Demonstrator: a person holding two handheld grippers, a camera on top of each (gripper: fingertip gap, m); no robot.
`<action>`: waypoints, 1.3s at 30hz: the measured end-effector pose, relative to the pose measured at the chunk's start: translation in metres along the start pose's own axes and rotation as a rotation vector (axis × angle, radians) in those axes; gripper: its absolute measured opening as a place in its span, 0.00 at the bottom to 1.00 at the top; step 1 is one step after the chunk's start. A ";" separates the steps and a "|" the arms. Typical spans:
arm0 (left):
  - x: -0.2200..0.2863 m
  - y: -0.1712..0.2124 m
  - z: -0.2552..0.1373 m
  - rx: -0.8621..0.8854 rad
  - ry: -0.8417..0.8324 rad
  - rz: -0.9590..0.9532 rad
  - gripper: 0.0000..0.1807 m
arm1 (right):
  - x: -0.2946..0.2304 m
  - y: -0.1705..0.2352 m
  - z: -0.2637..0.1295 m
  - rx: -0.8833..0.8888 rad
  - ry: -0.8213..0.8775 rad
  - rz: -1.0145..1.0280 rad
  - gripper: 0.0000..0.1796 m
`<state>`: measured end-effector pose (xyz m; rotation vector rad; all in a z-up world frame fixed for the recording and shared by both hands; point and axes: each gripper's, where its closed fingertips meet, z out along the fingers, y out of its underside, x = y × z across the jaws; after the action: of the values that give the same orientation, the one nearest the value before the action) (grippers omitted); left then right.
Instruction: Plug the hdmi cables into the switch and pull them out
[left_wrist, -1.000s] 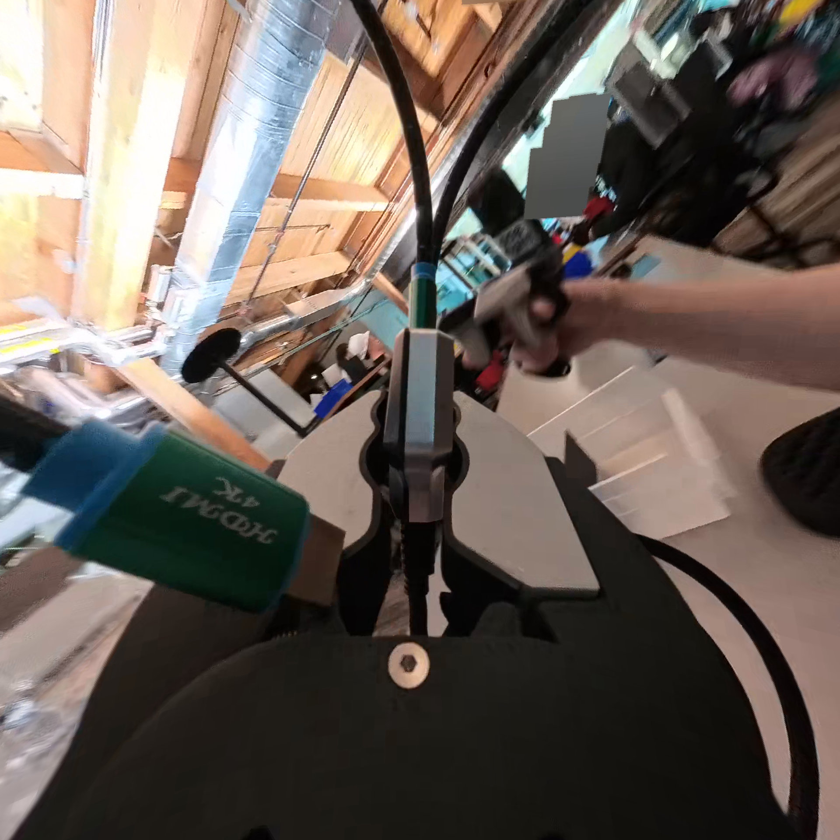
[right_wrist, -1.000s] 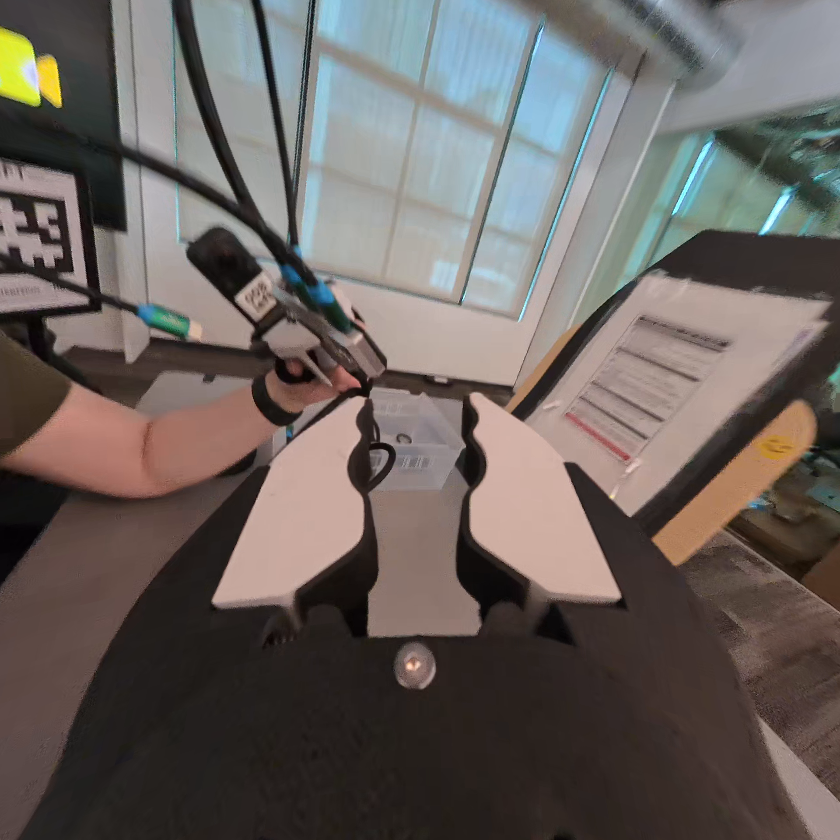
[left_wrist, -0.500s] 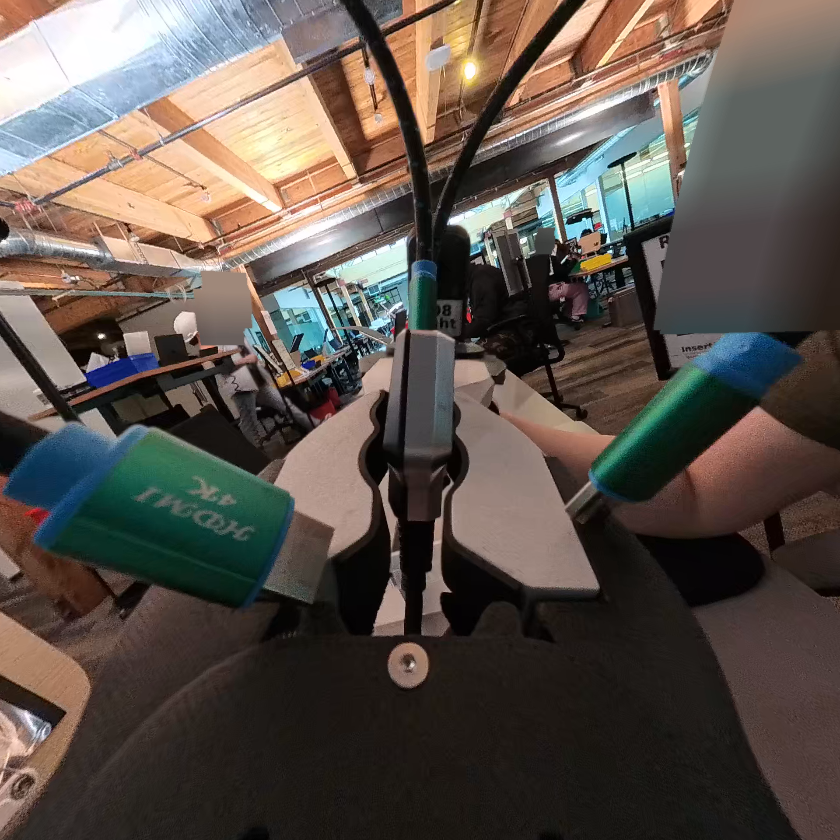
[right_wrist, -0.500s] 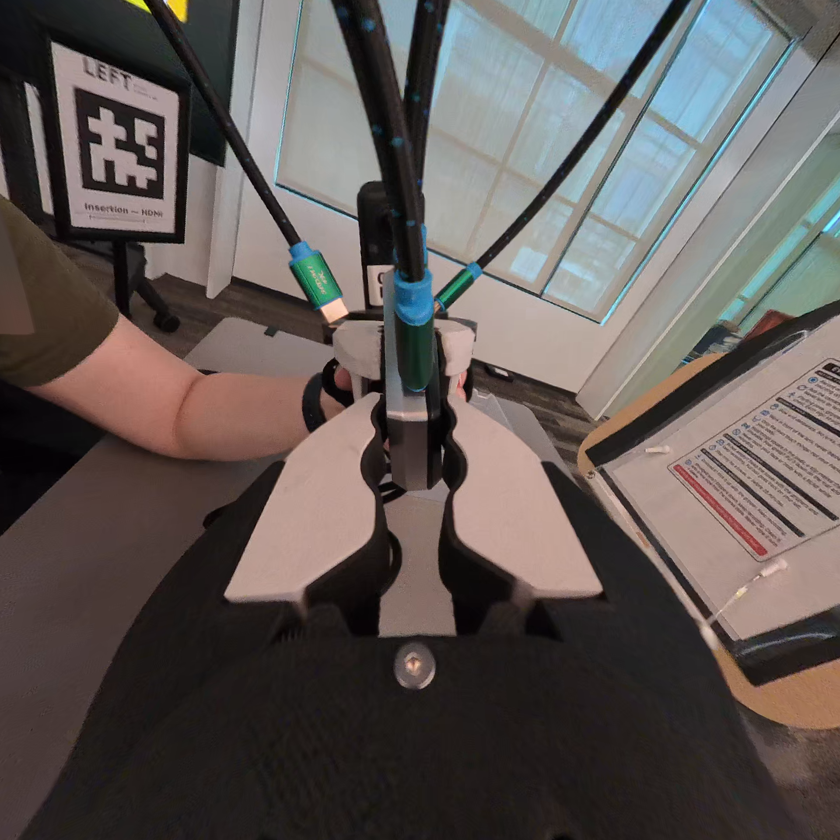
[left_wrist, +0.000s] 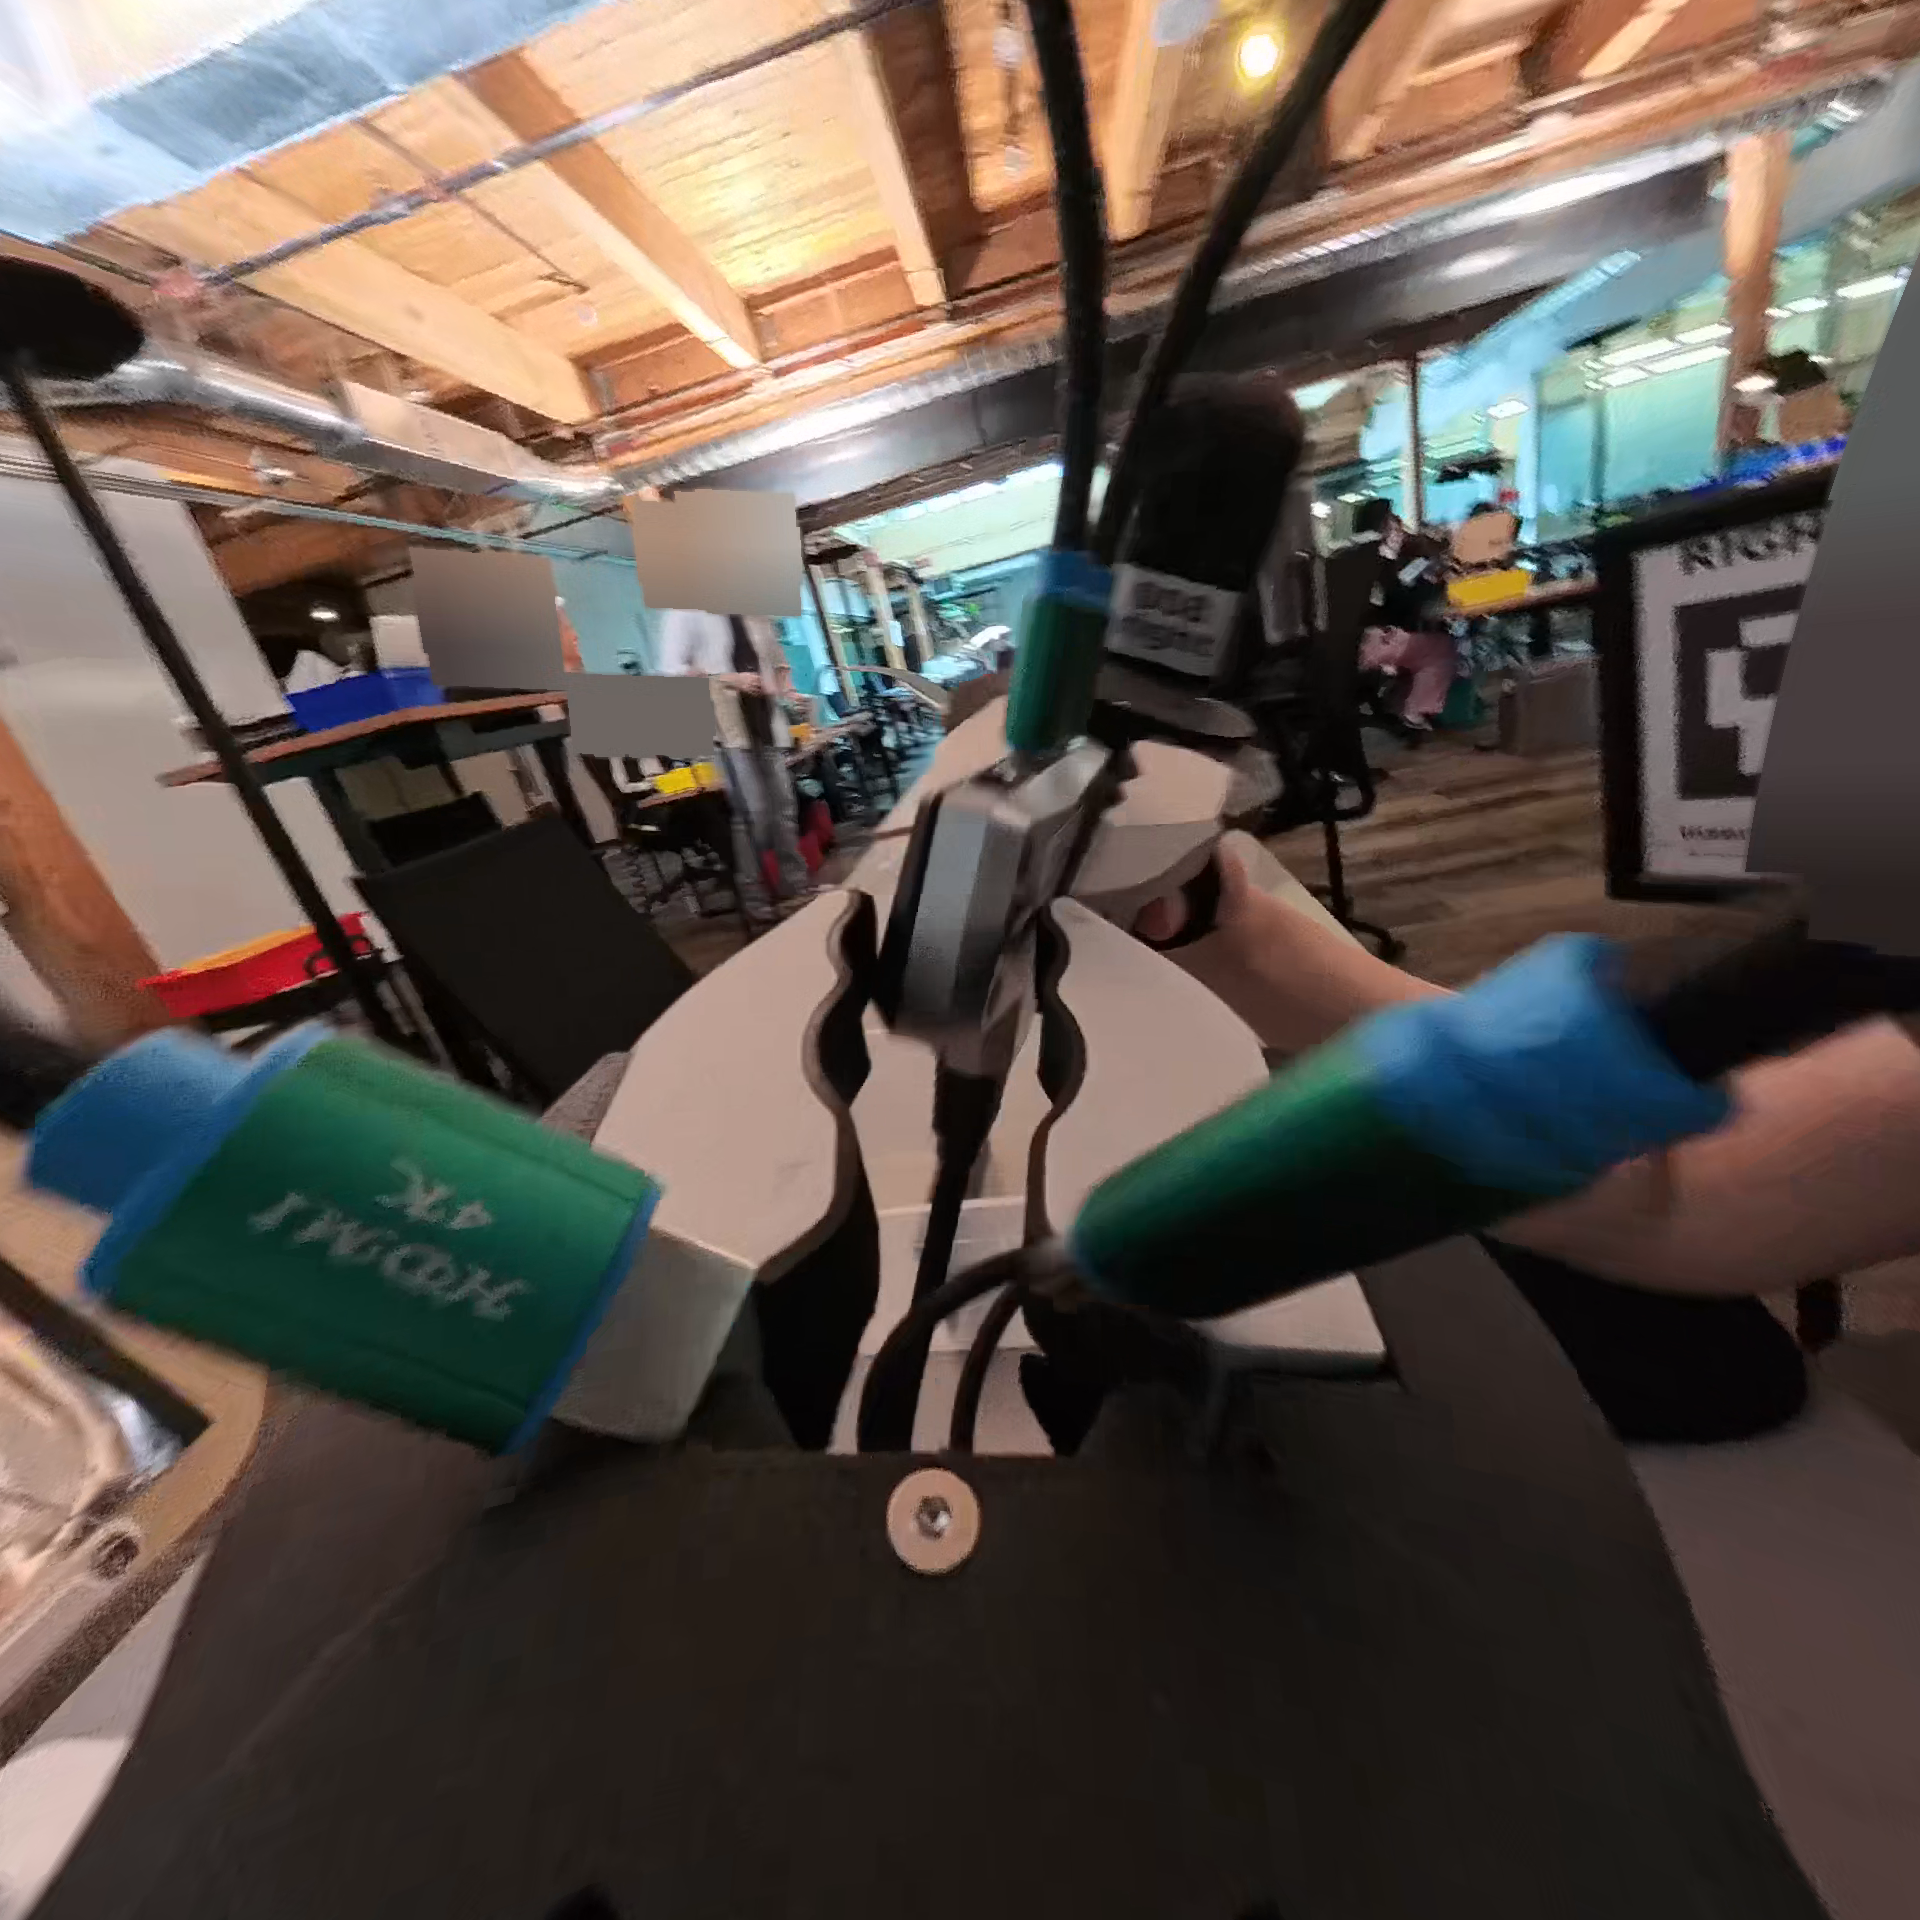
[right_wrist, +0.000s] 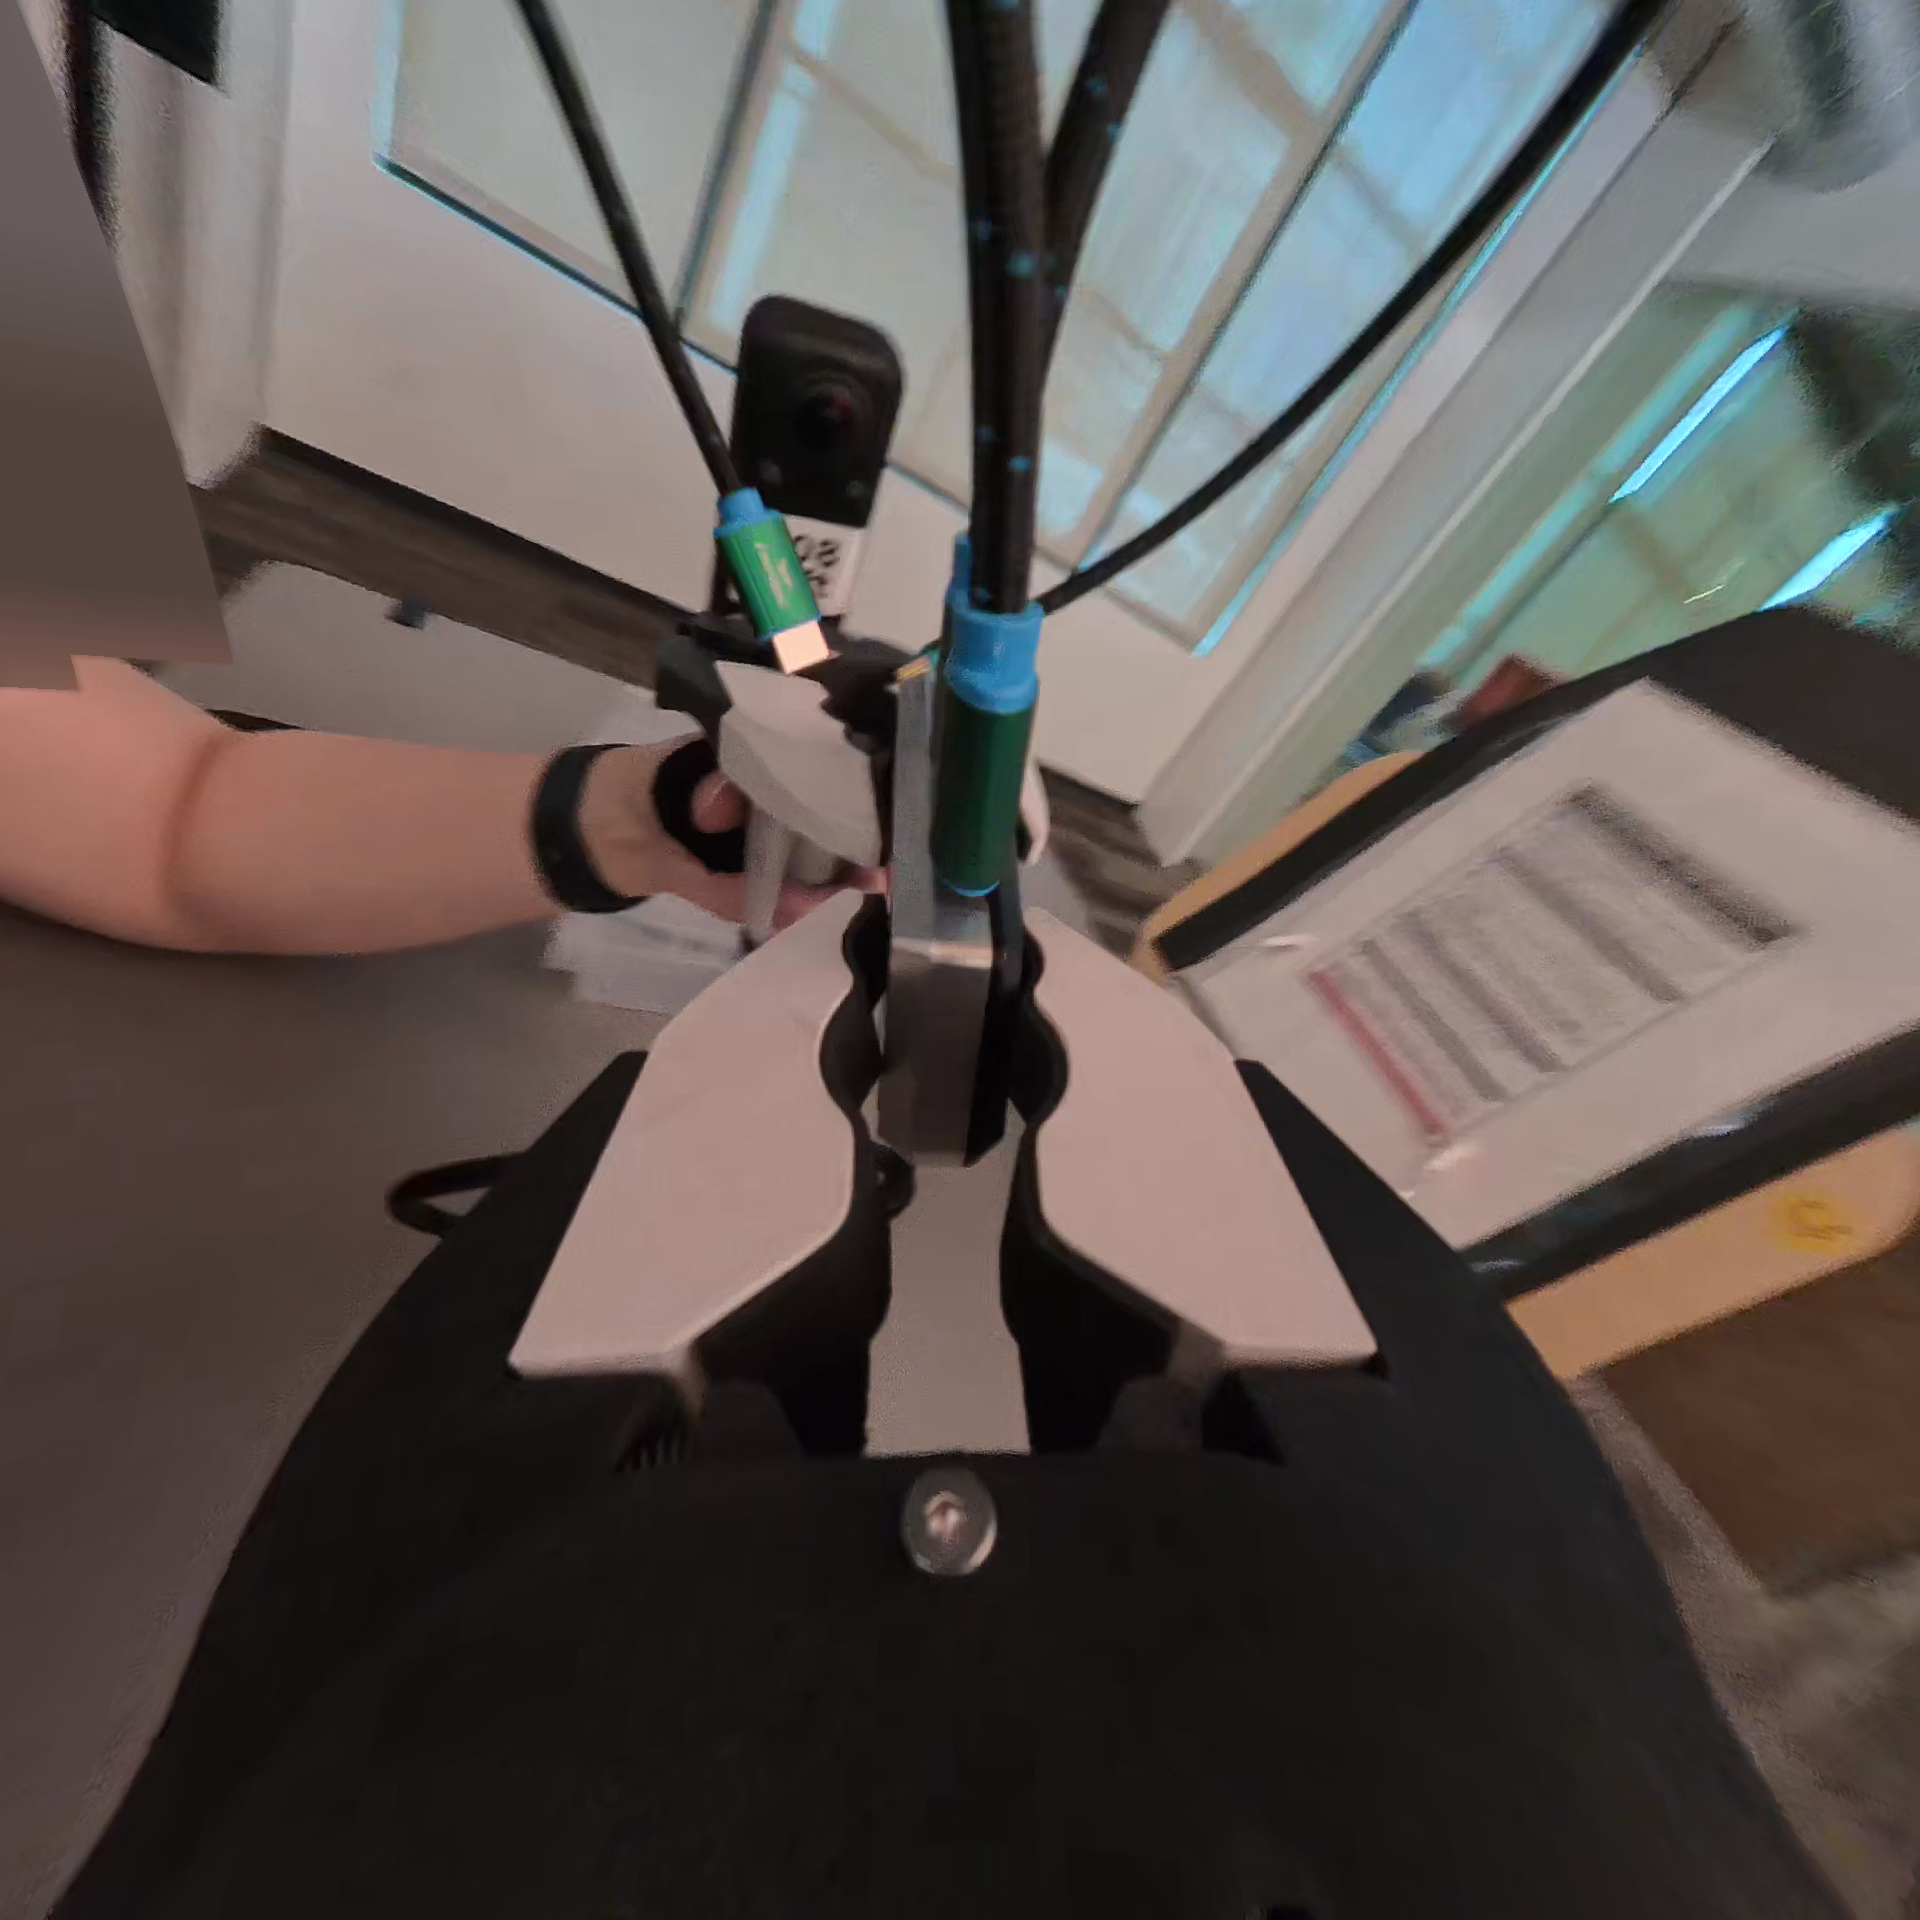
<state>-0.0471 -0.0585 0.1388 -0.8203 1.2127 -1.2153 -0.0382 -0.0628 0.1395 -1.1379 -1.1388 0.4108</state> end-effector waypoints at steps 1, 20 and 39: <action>-0.007 0.003 -0.002 -0.018 -0.041 0.024 0.18 | 0.006 -0.008 -0.006 0.021 0.061 -0.046 0.12; -0.073 0.003 -0.060 -0.060 -0.289 0.057 0.13 | 0.133 0.199 -0.207 -0.638 0.745 0.034 0.13; -0.054 0.006 -0.055 -0.183 -0.238 0.168 0.11 | 0.059 0.274 -0.187 -0.978 0.295 0.237 0.21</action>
<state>-0.0949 0.0024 0.1340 -0.9493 1.1823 -0.8541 0.2213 0.0044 -0.0648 -2.1152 -0.9398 -0.1851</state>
